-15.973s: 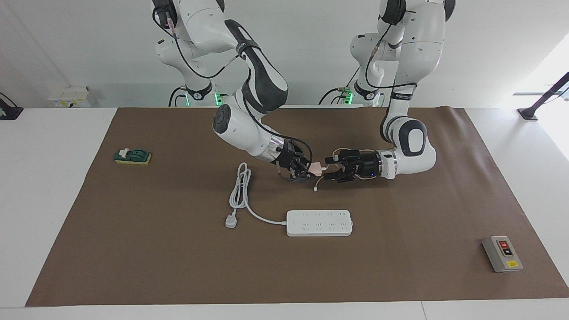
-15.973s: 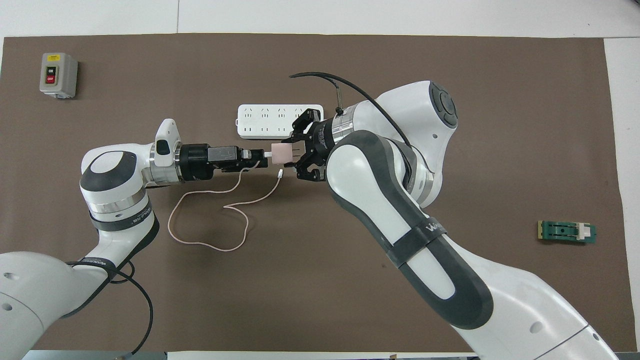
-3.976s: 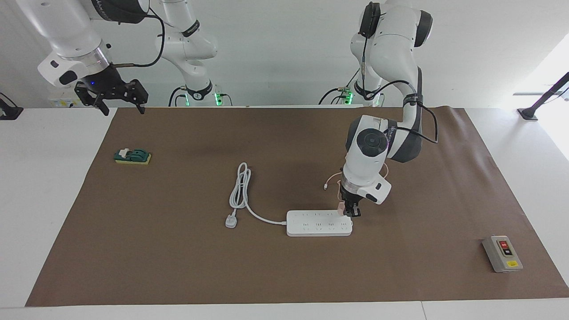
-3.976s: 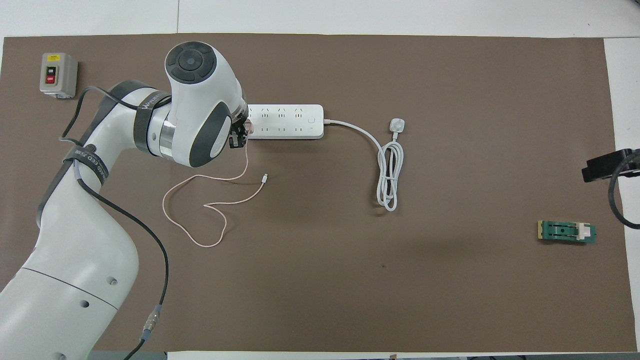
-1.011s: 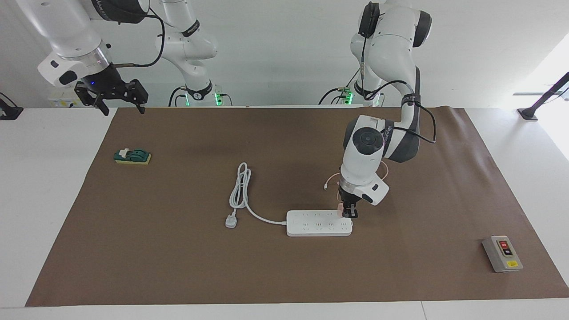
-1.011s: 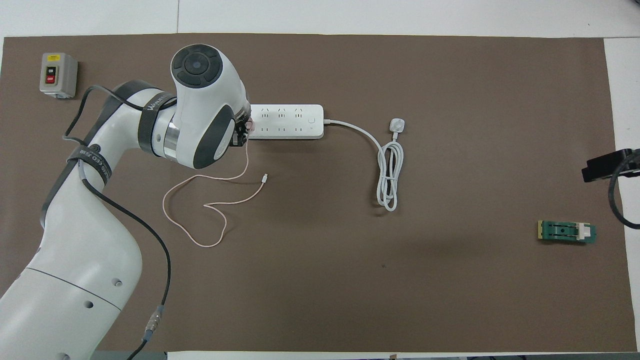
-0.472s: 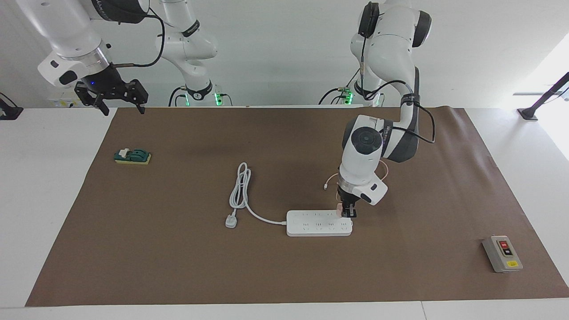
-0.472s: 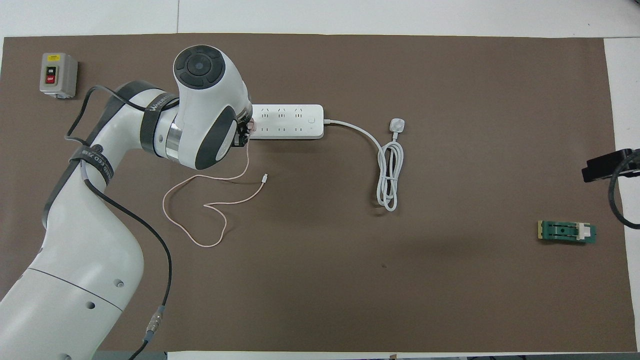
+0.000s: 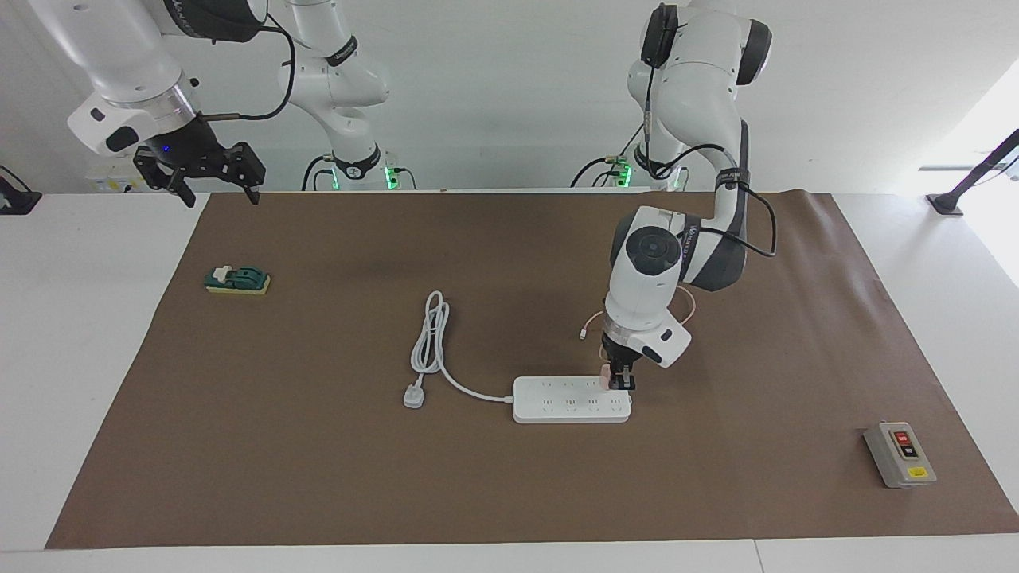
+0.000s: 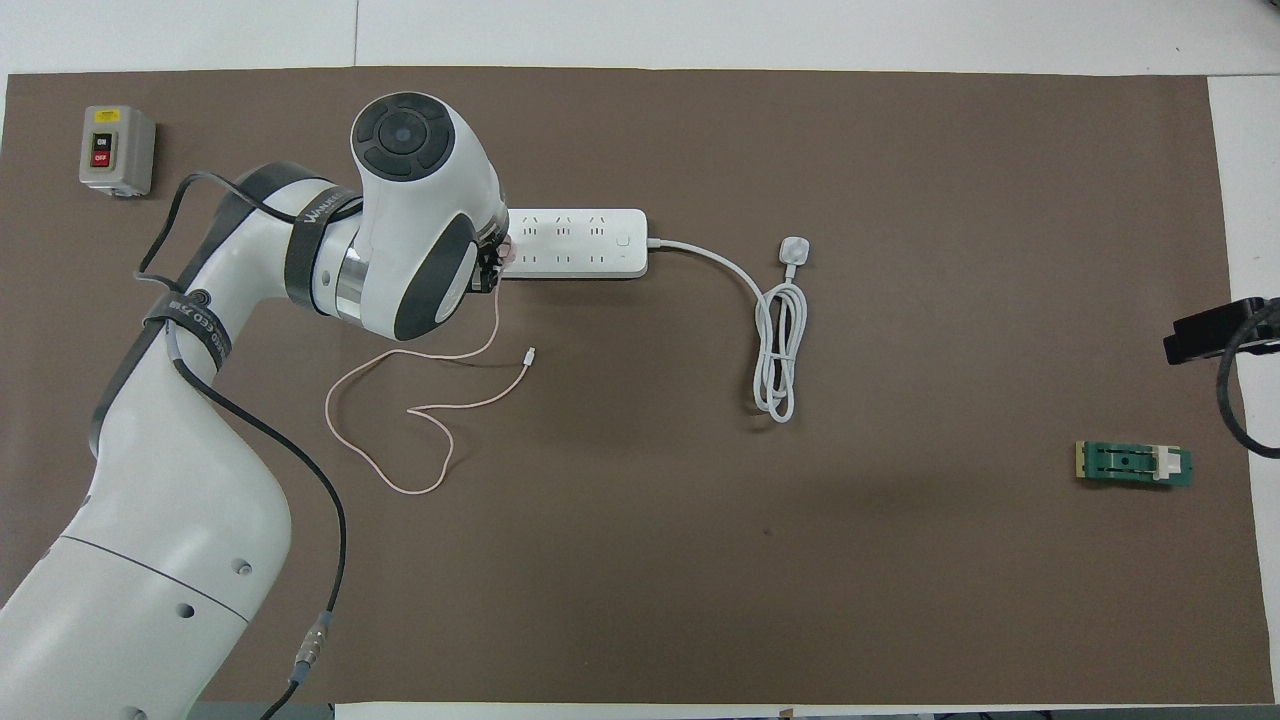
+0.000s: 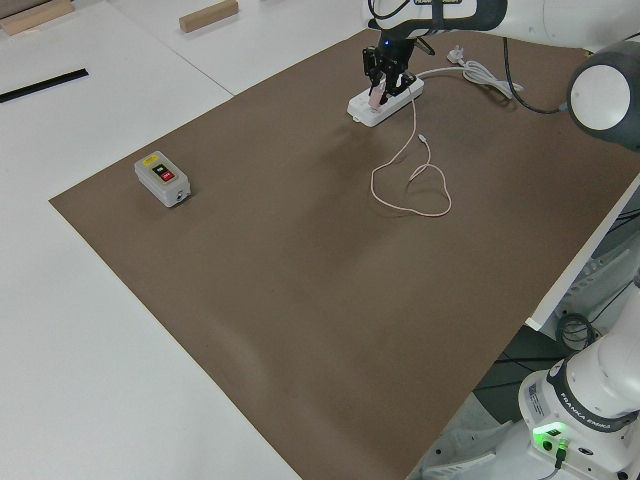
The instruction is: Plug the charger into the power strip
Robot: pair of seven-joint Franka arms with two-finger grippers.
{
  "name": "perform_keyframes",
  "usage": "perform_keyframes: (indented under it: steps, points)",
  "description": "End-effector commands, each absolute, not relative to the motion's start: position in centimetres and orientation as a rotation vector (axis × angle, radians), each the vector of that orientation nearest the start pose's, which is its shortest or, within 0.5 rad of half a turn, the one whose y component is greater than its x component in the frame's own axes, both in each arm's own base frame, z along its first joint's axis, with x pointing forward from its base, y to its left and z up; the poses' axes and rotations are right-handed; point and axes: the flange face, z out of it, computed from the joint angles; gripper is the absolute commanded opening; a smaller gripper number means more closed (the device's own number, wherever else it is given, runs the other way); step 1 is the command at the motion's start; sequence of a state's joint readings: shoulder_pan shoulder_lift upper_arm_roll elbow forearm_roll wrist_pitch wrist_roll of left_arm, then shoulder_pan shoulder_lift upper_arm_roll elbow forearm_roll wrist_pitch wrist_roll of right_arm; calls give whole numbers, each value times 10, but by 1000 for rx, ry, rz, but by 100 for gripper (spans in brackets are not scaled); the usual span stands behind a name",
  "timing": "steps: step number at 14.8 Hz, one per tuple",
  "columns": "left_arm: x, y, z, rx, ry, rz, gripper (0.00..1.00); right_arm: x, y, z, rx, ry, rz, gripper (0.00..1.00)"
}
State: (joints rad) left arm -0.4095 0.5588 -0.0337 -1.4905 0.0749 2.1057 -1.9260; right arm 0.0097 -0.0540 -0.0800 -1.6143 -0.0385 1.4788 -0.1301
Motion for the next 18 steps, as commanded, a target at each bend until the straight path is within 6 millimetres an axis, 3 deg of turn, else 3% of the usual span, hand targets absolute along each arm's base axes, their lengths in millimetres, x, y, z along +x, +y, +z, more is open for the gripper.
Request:
perform_keyframes:
  steps: [1,18]
  points:
    - [647,-293,337,-2395,-2066,-127,0,517,-45,626,-3179,-118,145,100]
    - [647,-288,341,-2452,-1999,-128,0,517,-45,626,-3179,-118,145,100]
